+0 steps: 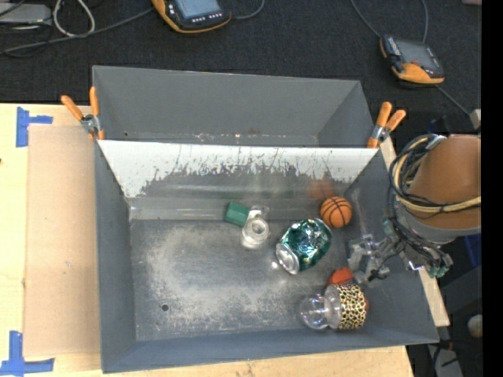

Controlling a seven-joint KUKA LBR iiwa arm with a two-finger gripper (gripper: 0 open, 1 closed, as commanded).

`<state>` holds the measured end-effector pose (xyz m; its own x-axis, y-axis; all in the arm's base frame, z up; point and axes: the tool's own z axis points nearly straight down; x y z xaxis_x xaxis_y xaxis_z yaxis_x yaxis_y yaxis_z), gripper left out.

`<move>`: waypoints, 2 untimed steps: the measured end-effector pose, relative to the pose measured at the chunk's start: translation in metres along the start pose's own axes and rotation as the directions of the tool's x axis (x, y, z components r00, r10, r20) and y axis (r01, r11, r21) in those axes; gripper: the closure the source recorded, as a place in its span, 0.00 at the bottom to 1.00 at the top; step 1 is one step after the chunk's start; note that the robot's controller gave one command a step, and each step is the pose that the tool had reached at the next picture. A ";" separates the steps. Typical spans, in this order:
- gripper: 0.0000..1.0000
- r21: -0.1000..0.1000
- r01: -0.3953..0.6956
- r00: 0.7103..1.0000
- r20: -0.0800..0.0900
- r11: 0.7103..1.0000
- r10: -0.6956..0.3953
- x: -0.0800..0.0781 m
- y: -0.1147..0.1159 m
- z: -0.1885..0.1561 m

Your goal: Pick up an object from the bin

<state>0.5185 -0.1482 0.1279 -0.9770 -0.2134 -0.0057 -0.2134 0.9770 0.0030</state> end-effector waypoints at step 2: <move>0.00 0.005 0.027 1.000 0.008 1.000 -0.027 -0.075 -0.016 -0.069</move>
Offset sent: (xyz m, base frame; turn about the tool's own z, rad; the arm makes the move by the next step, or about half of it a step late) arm 0.0766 -0.0004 0.0857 -0.0428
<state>0.5943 -0.1479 0.1976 -0.9707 -0.2399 -0.0136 -0.2399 0.9708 -0.0023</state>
